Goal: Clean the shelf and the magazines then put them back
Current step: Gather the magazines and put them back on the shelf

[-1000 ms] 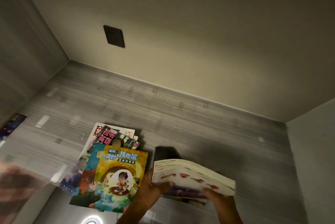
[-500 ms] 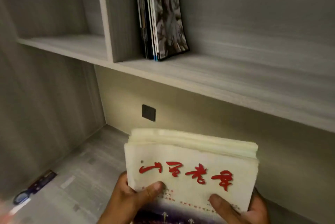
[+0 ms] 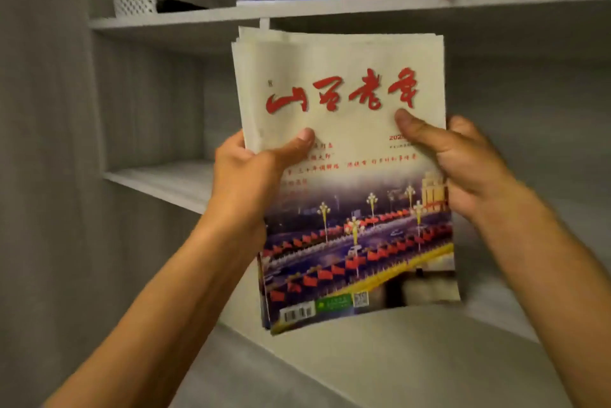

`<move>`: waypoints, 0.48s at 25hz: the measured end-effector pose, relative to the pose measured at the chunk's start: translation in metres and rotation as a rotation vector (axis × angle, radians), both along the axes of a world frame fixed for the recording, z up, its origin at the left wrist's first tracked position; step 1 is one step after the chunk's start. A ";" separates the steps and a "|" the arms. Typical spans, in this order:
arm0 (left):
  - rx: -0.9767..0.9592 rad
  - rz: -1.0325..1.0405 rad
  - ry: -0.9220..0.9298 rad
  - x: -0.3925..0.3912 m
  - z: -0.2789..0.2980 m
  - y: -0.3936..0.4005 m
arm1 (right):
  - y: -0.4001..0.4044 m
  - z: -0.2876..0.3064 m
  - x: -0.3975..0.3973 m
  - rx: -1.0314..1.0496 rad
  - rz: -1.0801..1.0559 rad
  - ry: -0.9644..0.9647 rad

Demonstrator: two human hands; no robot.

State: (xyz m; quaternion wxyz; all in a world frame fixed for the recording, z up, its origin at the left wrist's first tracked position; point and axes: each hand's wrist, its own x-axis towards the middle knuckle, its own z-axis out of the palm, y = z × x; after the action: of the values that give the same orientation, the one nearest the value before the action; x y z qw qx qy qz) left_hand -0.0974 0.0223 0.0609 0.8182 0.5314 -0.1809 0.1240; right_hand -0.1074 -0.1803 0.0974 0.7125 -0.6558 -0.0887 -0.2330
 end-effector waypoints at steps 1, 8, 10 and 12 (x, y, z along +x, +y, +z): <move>-0.006 0.023 -0.010 0.012 0.010 -0.004 | -0.004 0.010 0.016 -0.001 -0.007 0.027; -0.036 0.268 -0.032 0.094 0.016 -0.053 | -0.003 -0.013 0.085 -0.470 -0.607 -0.014; -0.019 0.370 -0.057 0.115 0.020 -0.067 | 0.009 -0.047 0.092 -0.494 -0.304 0.087; 0.057 0.464 -0.076 0.131 0.025 -0.081 | 0.022 -0.073 0.099 -0.536 -0.029 0.195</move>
State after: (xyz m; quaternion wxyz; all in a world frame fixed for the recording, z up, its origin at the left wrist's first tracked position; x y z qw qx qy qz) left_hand 0.0337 -0.0590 0.0855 0.7451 0.5764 -0.0881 0.3238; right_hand -0.0087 -0.1582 0.0243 0.5155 -0.8413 -0.0689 -0.1475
